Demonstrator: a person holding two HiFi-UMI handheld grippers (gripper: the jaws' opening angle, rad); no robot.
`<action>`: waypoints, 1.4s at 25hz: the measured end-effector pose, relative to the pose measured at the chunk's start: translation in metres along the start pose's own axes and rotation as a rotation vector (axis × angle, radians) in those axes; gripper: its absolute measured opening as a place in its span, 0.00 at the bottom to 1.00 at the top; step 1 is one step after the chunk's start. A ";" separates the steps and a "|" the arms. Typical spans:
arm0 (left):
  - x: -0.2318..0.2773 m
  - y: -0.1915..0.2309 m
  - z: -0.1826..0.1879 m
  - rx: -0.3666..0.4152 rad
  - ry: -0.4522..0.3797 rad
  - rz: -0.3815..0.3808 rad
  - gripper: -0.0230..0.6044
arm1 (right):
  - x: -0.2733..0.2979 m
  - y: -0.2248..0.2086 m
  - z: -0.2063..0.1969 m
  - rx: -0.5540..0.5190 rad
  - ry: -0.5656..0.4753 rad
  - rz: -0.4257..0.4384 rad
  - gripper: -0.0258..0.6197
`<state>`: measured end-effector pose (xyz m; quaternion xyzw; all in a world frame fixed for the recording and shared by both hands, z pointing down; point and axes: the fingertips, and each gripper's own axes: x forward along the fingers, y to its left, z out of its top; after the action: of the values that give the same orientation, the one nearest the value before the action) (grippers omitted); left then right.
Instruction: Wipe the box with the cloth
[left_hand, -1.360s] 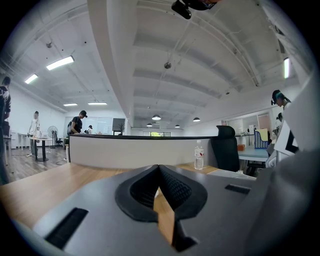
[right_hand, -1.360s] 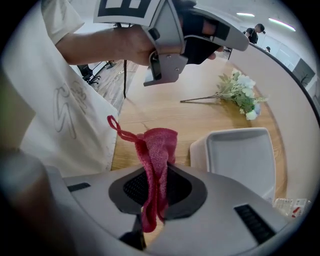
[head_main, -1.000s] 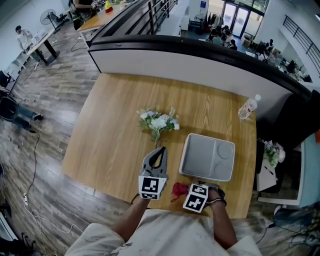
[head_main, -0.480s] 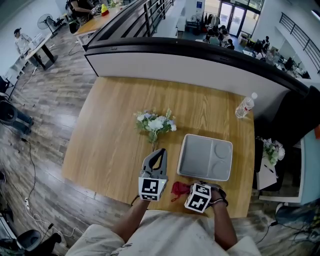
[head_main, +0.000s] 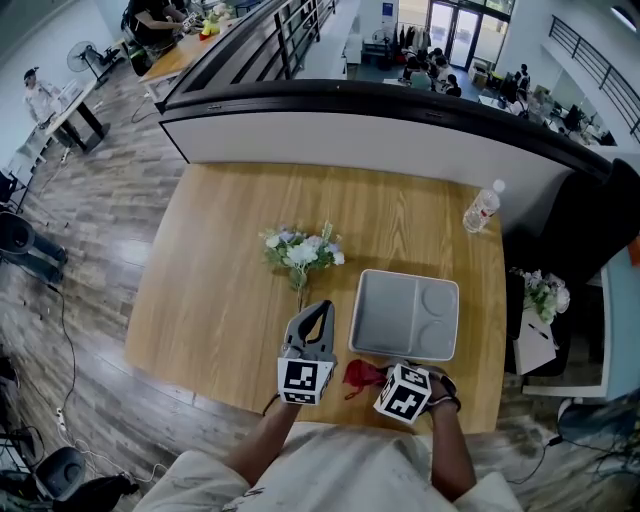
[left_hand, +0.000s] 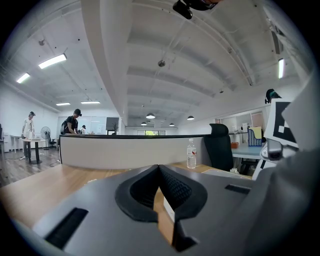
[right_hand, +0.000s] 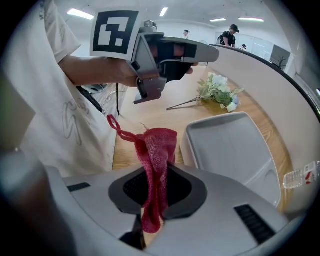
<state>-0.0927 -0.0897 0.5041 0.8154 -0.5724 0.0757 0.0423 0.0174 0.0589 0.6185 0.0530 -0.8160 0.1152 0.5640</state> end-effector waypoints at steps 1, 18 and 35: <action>0.001 -0.001 0.002 0.003 -0.002 -0.003 0.06 | -0.001 -0.002 -0.002 0.007 -0.005 -0.002 0.14; 0.017 -0.024 0.006 0.017 0.003 -0.036 0.06 | -0.027 -0.046 -0.034 0.141 -0.110 -0.074 0.14; 0.031 -0.043 0.010 0.023 0.005 -0.034 0.06 | -0.068 -0.084 -0.046 0.249 -0.338 -0.116 0.14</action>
<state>-0.0408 -0.1053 0.5008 0.8252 -0.5576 0.0834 0.0357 0.1015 -0.0138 0.5809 0.1877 -0.8739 0.1721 0.4141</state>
